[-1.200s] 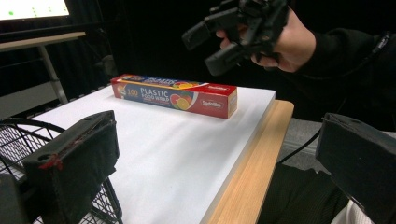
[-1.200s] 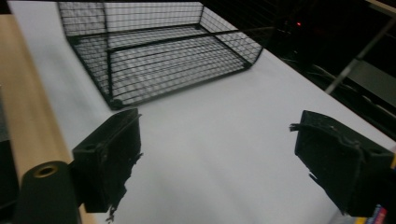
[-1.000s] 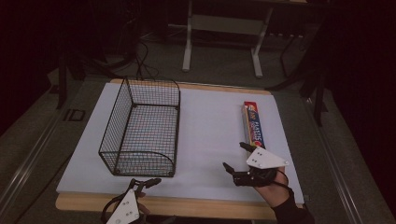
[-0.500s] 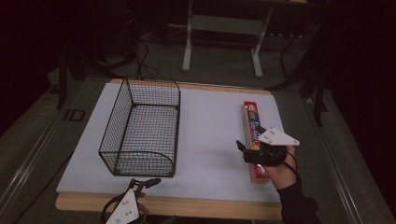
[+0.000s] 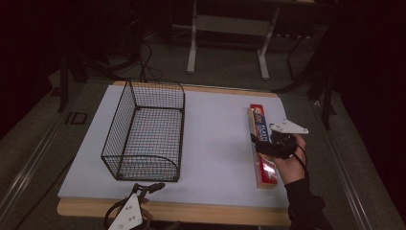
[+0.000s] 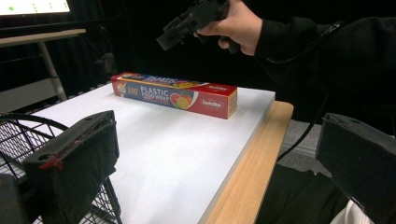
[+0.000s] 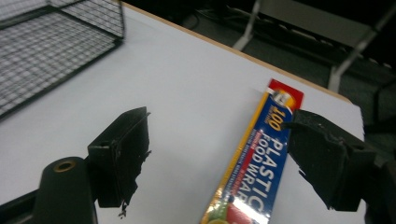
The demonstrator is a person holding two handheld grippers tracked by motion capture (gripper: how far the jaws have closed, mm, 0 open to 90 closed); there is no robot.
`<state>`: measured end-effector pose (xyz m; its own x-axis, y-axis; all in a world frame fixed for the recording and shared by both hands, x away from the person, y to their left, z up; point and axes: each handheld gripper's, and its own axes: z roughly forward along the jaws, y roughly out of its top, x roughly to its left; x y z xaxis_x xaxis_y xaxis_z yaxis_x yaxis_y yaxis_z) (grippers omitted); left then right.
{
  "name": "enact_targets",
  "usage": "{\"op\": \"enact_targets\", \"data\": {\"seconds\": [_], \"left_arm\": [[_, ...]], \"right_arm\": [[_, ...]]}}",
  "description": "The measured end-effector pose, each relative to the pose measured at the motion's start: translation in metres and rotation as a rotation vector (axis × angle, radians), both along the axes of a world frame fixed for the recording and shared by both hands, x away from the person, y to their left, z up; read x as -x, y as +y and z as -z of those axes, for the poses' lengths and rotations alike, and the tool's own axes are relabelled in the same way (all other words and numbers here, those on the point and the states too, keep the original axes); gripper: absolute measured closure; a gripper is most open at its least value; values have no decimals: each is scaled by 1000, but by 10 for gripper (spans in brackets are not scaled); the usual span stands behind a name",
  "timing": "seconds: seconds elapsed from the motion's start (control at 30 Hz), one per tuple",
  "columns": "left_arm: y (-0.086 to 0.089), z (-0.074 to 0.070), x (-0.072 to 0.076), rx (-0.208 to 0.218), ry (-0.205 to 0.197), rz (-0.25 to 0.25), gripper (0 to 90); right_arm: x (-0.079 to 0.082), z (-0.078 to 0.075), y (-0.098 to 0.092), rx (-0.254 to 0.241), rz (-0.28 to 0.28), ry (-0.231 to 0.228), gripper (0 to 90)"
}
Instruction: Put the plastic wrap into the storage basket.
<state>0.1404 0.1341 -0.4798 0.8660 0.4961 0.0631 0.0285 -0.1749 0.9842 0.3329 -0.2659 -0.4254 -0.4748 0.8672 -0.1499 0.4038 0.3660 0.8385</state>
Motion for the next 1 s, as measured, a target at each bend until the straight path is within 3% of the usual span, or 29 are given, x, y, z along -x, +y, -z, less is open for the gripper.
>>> {"op": "enact_targets", "data": {"seconds": [0.1,0.27,0.43,0.77,1.0], "left_arm": [[0,0,0,2,0,-3,0],[0,0,0,3,2,-5,0],[0,0,0,3,3,-4,0],[0,0,0,1,5,-2,0],[1,0,0,6,8,0,0]], "right_arm": [[-11,6,-4,-28,37,41,206],[-26,16,-10,-21,105,93,206],[-41,31,-17,-49,153,160,206],[-61,57,-18,-27,232,262,205],[-71,67,-17,-11,281,320,204]]}}
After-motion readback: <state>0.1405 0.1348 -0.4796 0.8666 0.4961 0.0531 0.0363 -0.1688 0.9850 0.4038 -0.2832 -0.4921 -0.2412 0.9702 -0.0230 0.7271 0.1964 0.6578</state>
